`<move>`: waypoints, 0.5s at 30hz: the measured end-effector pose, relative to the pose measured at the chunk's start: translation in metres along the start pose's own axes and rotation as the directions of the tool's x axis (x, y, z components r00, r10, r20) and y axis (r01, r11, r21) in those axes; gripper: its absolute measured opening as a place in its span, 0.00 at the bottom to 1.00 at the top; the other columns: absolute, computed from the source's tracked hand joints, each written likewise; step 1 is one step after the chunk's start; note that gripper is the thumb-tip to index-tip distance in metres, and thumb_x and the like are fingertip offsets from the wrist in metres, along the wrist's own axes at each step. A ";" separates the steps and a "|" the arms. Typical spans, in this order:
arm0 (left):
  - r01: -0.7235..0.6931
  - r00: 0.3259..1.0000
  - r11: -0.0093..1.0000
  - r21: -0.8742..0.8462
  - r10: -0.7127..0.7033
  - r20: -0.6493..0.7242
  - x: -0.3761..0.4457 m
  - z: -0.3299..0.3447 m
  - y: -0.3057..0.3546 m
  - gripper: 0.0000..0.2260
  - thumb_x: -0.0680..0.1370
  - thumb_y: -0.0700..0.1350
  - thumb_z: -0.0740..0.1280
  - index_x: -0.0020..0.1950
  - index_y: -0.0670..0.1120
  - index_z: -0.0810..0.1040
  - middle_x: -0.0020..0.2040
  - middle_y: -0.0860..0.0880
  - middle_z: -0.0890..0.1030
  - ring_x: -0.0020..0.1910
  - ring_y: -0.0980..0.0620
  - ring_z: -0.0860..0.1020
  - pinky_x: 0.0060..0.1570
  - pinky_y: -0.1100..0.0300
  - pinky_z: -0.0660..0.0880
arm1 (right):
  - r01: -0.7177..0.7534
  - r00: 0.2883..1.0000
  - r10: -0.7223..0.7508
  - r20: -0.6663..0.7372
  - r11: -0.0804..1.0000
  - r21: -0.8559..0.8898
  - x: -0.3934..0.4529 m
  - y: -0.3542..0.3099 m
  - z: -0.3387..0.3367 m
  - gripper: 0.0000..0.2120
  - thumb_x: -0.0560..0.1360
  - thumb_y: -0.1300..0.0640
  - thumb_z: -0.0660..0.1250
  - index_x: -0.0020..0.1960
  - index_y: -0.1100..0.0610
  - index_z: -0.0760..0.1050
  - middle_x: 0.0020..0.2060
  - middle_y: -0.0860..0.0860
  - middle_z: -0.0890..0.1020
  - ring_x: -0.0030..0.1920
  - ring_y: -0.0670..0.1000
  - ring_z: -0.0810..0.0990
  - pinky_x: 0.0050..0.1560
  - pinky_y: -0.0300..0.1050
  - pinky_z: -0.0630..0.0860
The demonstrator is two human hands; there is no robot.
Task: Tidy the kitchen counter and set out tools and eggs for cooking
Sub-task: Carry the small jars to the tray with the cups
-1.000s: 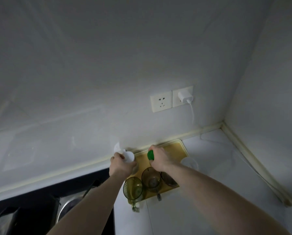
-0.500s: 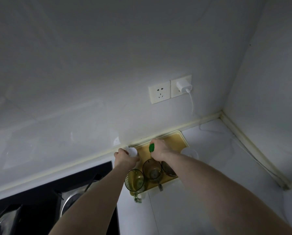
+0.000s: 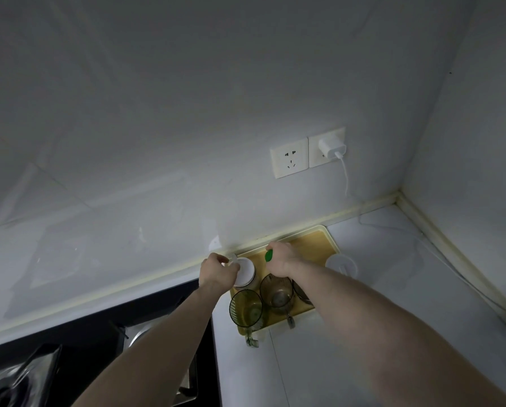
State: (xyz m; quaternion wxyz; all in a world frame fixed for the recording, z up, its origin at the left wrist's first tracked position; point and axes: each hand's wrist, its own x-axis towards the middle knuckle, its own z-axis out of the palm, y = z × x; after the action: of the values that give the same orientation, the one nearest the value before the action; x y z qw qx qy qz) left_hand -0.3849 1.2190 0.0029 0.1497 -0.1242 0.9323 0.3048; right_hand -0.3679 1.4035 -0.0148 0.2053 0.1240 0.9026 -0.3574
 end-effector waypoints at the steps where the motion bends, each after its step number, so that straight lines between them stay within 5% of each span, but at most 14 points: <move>1: -0.016 1.000 1.000 -0.016 0.016 -0.013 -0.003 -0.003 -0.002 0.18 0.77 0.52 0.71 0.62 0.45 0.76 0.62 0.46 0.77 0.50 0.49 0.74 0.46 0.57 0.71 | -0.003 1.000 0.003 -0.003 1.000 0.000 -0.003 0.000 -0.002 0.28 0.77 0.59 0.66 0.76 0.52 0.67 0.71 0.56 0.71 0.67 0.59 0.75 0.63 0.49 0.76; 9: -0.211 0.976 0.953 -0.218 0.192 -0.104 -0.067 -0.038 -0.022 0.07 0.75 0.44 0.72 0.48 0.54 0.76 0.58 0.52 0.78 0.58 0.52 0.79 0.52 0.54 0.78 | 0.161 0.954 -0.114 -0.276 0.975 0.156 -0.069 -0.015 -0.018 0.22 0.77 0.58 0.67 0.70 0.50 0.73 0.68 0.50 0.74 0.66 0.53 0.75 0.66 0.47 0.74; 13: -0.286 0.958 0.915 -0.284 0.263 -0.118 -0.115 -0.075 -0.051 0.10 0.74 0.43 0.71 0.47 0.57 0.77 0.51 0.49 0.83 0.42 0.51 0.81 0.44 0.57 0.78 | 0.294 0.917 -0.180 -0.355 0.908 0.298 -0.124 -0.037 -0.003 0.18 0.77 0.57 0.68 0.66 0.47 0.75 0.64 0.44 0.78 0.62 0.48 0.77 0.64 0.47 0.76; 15: -0.343 0.938 0.908 -0.241 0.320 -0.130 -0.136 -0.094 -0.067 0.11 0.74 0.40 0.71 0.48 0.57 0.77 0.52 0.52 0.83 0.41 0.56 0.81 0.44 0.65 0.75 | 0.317 0.920 -0.203 -0.334 0.887 0.335 -0.146 -0.047 0.009 0.17 0.77 0.56 0.67 0.64 0.43 0.75 0.61 0.41 0.79 0.61 0.45 0.78 0.63 0.47 0.77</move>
State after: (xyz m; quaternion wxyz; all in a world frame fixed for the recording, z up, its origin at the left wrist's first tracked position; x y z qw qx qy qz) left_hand -0.2566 1.1288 0.0881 0.0372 0.0042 0.8975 0.4395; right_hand -0.2532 1.3524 0.0737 -0.0078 0.0894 0.8439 -0.5289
